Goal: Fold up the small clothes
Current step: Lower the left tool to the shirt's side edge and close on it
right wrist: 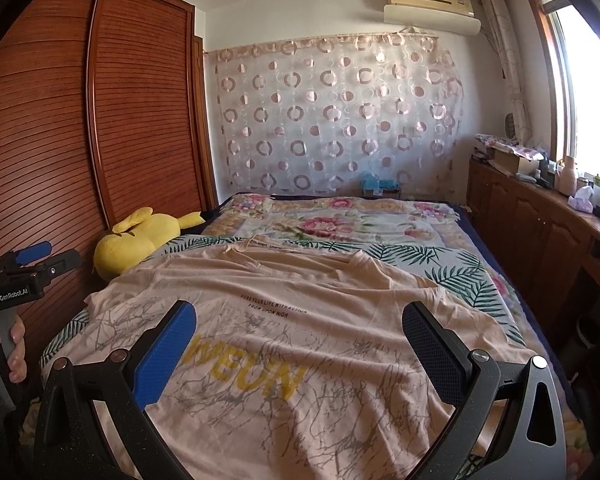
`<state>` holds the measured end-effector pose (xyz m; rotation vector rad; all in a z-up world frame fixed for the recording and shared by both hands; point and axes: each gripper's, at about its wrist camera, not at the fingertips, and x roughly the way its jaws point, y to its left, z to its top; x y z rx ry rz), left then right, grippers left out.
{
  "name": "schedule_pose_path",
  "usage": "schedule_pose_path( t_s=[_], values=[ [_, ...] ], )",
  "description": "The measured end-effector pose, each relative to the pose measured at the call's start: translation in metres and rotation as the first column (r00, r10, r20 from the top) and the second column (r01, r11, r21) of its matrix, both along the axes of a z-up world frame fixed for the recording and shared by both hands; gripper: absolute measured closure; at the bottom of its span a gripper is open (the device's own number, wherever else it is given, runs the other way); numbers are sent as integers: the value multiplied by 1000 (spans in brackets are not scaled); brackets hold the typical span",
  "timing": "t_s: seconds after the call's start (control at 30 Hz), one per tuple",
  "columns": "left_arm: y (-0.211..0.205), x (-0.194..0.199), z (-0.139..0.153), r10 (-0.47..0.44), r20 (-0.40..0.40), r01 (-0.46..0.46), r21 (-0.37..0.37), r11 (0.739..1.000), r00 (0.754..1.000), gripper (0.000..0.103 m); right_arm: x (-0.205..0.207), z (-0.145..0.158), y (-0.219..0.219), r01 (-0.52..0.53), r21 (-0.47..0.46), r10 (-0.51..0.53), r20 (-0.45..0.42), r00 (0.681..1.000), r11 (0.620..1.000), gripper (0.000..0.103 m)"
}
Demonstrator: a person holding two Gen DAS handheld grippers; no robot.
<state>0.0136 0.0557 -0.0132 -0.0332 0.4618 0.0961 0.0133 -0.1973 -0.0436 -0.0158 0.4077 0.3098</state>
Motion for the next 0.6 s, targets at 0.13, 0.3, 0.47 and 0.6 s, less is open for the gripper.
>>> schedule_pose_path(
  t_s=[0.13, 0.3, 0.47, 0.6],
  values=[
    [12, 8, -12, 23, -27, -23, 4, 1000, 999, 0, 3, 0, 3, -19, -8, 19, -7, 1000, 1000, 0],
    [25, 17, -30, 44, -66, -43, 17, 999, 997, 0, 10, -5, 4, -47, -21, 46, -26, 999, 999, 0],
    [42, 27, -45, 47, -113, -43, 39, 998, 992, 0, 21, -13, 2, -76, -41, 73, -71, 995, 996, 0],
    [58, 33, -54, 29, -156, -22, 45, 999, 987, 0, 31, -17, 1, -91, -65, 83, -107, 991, 994, 0]
  ],
)
